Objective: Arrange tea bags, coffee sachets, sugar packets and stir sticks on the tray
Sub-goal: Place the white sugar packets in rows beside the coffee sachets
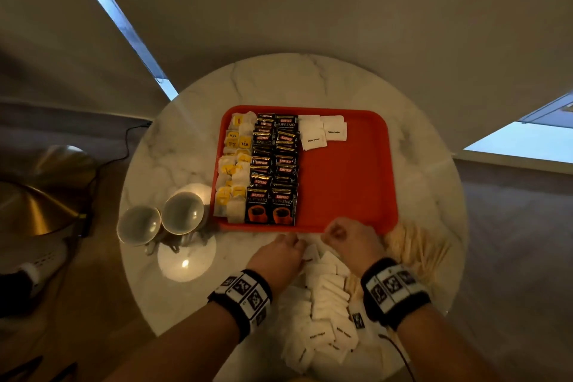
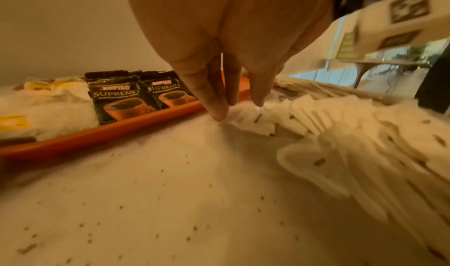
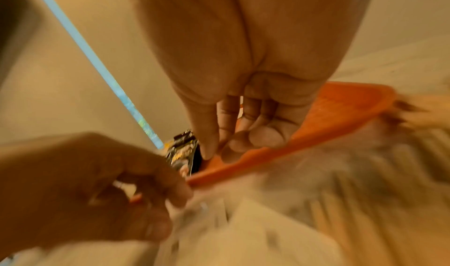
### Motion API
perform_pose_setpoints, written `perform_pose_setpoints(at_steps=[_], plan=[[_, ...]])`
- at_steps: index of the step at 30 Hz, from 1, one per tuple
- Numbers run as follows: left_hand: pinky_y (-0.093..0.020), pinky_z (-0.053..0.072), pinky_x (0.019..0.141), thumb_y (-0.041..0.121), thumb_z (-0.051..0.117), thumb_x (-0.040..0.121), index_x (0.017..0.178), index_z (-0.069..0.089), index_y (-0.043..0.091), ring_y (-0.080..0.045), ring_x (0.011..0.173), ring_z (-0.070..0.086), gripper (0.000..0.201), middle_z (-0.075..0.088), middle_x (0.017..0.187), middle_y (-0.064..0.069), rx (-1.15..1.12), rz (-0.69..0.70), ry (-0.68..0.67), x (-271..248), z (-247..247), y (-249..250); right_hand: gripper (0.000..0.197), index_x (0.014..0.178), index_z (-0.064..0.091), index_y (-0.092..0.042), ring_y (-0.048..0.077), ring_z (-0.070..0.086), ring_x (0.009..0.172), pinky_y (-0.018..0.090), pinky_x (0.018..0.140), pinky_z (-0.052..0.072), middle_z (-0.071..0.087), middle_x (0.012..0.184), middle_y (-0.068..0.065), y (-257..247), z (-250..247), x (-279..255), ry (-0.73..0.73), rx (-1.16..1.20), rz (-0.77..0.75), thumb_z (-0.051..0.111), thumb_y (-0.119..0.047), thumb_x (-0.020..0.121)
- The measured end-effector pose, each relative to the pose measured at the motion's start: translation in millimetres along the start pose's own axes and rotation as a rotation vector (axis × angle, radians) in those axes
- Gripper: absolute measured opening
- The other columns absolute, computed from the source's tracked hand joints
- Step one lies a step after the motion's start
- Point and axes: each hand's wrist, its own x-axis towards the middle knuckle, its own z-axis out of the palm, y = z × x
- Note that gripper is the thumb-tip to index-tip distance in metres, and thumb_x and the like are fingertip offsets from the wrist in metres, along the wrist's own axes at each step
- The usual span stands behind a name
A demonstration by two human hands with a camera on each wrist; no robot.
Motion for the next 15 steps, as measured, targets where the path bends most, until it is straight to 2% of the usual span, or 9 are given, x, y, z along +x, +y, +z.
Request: perform_pose_setpoints(at_steps=[2, 5, 8, 10, 12, 15], plan=[[-0.042, 0.050, 0.100, 0.019, 0.047, 0.103, 0.146, 0.040, 0.009, -0.032, 0.131, 0.042, 0.044, 0.040, 0.144, -0.013, 0.047, -0.021, 0.002, -2.2, 7.0, 4.4, 0.013, 0.099, 0.066, -0.024, 0.009, 0.063, 0.089, 0.024, 0.080, 0.053, 0.066, 0.098, -0.011, 17.3, 11.0, -14.0, -0.036, -0.145, 0.014, 0.071, -0.032, 0.091], [-0.039, 0.049, 0.100, 0.011, 0.045, 0.102, 0.148, 0.035, 0.006, -0.032, 0.133, 0.038, 0.047, 0.035, 0.147, -0.016, 0.090, -0.044, 0.025, -4.9, 14.5, 11.5, 0.041, 0.122, 0.057, -0.021, 0.018, 0.055, 0.112, 0.033, 0.095, 0.047, 0.057, 0.121, -0.001, 35.4, 26.5, -20.7, -0.053, -0.419, 0.005, 0.069, -0.043, 0.090], [-0.040, 0.048, 0.099, 0.012, 0.047, 0.102, 0.150, 0.031, 0.009, -0.030, 0.134, 0.039, 0.051, 0.039, 0.147, -0.013, -0.032, -0.124, 0.021, -5.3, 18.3, 16.7, 0.042, 0.123, 0.054, -0.022, 0.021, 0.052, 0.118, 0.035, 0.101, 0.042, 0.056, 0.123, -0.001, 39.0, 38.1, -23.8, -0.027, -0.507, -0.051, 0.067, -0.045, 0.090], [-0.041, 0.048, 0.100, 0.014, 0.050, 0.101, 0.149, 0.032, 0.012, -0.029, 0.133, 0.042, 0.051, 0.043, 0.145, -0.012, -0.126, -0.170, 0.022, -6.3, 18.4, 16.8, 0.033, 0.116, 0.058, -0.024, 0.021, 0.053, 0.115, 0.033, 0.098, 0.042, 0.059, 0.114, -0.004, 38.6, 42.1, -23.3, -0.035, -0.498, -0.057, 0.067, -0.042, 0.090], [-0.041, 0.047, 0.100, 0.015, 0.054, 0.099, 0.146, 0.036, 0.013, -0.031, 0.129, 0.047, 0.050, 0.047, 0.141, -0.012, -0.199, -0.194, 0.014, -7.6, 19.0, 14.2, 0.025, 0.112, 0.062, -0.025, 0.023, 0.055, 0.112, 0.031, 0.091, 0.042, 0.054, 0.103, -0.005, 37.0, 43.3, -22.3, -0.093, -0.475, -0.038, 0.066, -0.039, 0.092], [-0.040, 0.049, 0.095, 0.024, 0.060, 0.098, 0.130, 0.048, 0.016, -0.031, 0.116, 0.057, 0.035, 0.056, 0.128, -0.010, -0.357, -0.237, 0.062, -11.2, 21.2, 3.7, 0.021, 0.111, 0.062, -0.028, 0.019, 0.058, 0.101, 0.028, 0.081, 0.042, 0.054, 0.098, -0.008, 34.1, 41.1, -21.9, -0.142, -0.400, -0.035, 0.064, -0.038, 0.093]])
